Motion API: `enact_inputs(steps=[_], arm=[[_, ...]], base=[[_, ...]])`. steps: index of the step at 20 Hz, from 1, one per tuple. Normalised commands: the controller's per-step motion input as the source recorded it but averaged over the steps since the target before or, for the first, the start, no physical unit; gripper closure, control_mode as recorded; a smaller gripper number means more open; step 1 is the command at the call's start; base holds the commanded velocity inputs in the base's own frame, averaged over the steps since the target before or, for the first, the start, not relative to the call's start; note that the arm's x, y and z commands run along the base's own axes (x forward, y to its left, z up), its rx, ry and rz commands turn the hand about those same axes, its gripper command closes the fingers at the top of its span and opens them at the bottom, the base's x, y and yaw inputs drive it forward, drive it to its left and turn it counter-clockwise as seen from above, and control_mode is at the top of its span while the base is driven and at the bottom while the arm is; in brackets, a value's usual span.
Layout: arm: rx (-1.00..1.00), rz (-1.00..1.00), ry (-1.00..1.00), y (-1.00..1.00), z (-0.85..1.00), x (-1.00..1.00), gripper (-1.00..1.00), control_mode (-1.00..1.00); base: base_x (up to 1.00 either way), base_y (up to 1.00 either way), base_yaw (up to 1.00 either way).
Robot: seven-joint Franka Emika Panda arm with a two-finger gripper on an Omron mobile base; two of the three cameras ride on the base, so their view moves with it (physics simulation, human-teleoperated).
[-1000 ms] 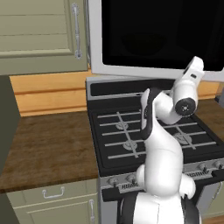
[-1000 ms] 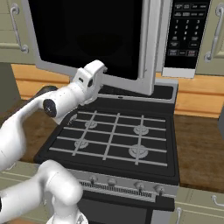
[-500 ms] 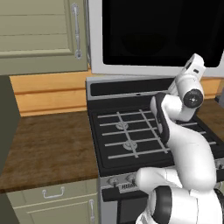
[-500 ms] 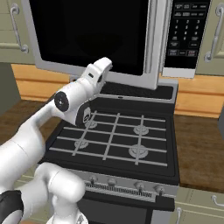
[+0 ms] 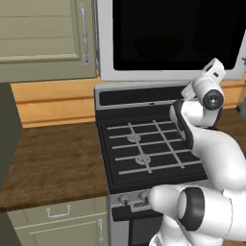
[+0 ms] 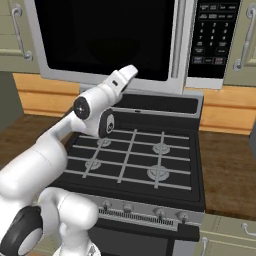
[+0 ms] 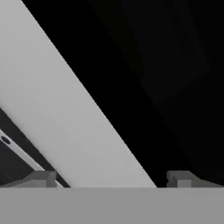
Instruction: Open the microwave, place the bowl with waffle inside the microwave, then close the microwave door and turn it on.
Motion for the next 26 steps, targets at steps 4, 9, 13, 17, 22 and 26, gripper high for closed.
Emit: enact_inputs(steps=[4,9,13,17,22,26], arm=[[0.19,0.00,0.00,-0.07,0.09,0.07,-1.00,-1.00],[0.20,0.00,0.00,-0.06,0.09,0.13,-1.00,-1.00],[0.23,0.00,0.00,-0.08,0.13,0.29,-1.00,-1.00],[0.23,0.00,0.00,-0.06,0.11,0.35,-1.00,-1.00],[0.21,0.00,0.00,-0.05,0.09,0.30,-1.00,-1.00],[0.13,0.00,0.00,-0.13,0.02,0.08,-1.00,-1.00]], base=[[0.00,0.00,0.00],[0.00,0.00,0.00],[0.00,0.00,0.00],[0.00,0.00,0.00],[0.00,0.00,0.00],[0.00,0.00,0.00]])
